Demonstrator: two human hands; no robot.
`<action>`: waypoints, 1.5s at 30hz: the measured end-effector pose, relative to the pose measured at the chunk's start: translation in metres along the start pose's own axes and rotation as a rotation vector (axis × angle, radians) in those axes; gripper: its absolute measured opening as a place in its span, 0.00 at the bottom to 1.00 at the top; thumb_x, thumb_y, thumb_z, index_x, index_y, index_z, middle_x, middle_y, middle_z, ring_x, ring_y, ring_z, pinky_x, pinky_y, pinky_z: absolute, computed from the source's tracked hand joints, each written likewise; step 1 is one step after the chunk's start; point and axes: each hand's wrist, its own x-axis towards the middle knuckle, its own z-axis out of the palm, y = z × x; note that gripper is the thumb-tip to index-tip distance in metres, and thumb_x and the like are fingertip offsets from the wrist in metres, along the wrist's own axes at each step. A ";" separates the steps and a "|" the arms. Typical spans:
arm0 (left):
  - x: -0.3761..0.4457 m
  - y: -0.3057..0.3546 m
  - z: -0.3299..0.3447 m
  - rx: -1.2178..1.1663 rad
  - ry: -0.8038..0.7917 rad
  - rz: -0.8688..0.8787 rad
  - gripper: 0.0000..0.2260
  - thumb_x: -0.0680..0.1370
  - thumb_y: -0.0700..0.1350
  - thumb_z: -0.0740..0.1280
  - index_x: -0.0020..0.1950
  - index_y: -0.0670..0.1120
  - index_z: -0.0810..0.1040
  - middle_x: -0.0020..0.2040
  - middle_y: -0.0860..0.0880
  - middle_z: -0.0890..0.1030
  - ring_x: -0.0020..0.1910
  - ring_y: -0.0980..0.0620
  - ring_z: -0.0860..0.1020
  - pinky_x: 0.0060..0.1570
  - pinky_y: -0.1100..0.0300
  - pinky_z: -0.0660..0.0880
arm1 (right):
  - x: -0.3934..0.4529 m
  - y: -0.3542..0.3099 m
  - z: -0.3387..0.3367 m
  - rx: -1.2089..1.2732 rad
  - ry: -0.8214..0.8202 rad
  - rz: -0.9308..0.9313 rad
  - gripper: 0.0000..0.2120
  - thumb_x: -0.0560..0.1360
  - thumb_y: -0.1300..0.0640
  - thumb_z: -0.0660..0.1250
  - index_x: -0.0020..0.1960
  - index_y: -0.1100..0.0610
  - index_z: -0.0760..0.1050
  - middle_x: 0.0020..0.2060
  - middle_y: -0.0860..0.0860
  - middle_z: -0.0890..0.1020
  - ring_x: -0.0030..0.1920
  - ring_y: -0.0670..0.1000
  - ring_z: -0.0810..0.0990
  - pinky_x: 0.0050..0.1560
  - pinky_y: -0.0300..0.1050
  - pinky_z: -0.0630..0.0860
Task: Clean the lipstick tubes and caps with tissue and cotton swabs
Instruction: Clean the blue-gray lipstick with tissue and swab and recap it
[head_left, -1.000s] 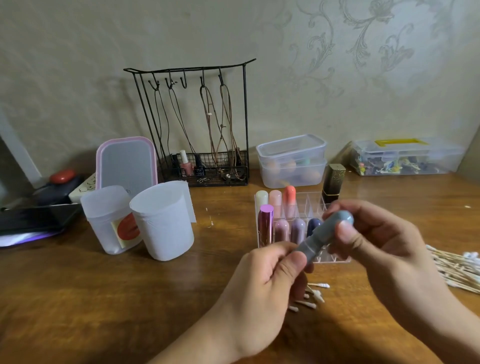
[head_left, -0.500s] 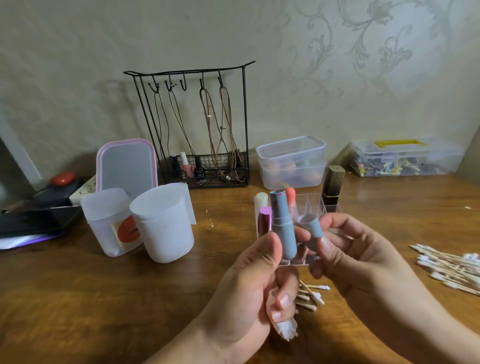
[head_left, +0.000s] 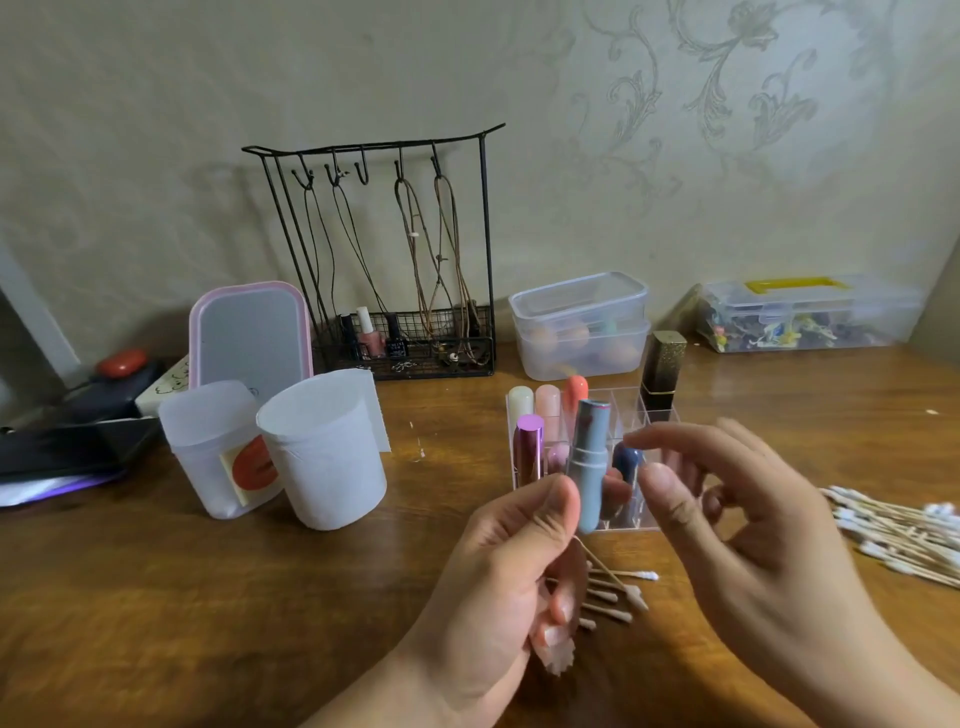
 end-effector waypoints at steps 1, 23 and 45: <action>0.000 0.000 0.001 -0.014 0.012 -0.005 0.19 0.70 0.57 0.67 0.54 0.47 0.83 0.28 0.46 0.66 0.24 0.55 0.63 0.24 0.61 0.55 | 0.001 -0.001 -0.003 0.034 0.034 -0.005 0.12 0.75 0.39 0.63 0.49 0.44 0.81 0.38 0.46 0.76 0.38 0.49 0.75 0.36 0.37 0.70; -0.005 0.003 0.015 -0.104 0.169 -0.139 0.19 0.67 0.57 0.69 0.52 0.49 0.84 0.26 0.47 0.64 0.22 0.56 0.62 0.24 0.64 0.54 | 0.007 -0.012 -0.011 0.291 -0.165 0.262 0.23 0.64 0.30 0.71 0.50 0.44 0.84 0.35 0.49 0.82 0.33 0.49 0.80 0.35 0.44 0.78; 0.003 0.037 -0.033 1.598 0.171 -0.028 0.06 0.73 0.53 0.66 0.38 0.54 0.76 0.51 0.64 0.74 0.47 0.60 0.76 0.45 0.62 0.79 | 0.017 0.004 -0.023 0.709 -0.048 0.394 0.27 0.56 0.40 0.80 0.46 0.57 0.84 0.30 0.50 0.79 0.31 0.52 0.58 0.25 0.38 0.59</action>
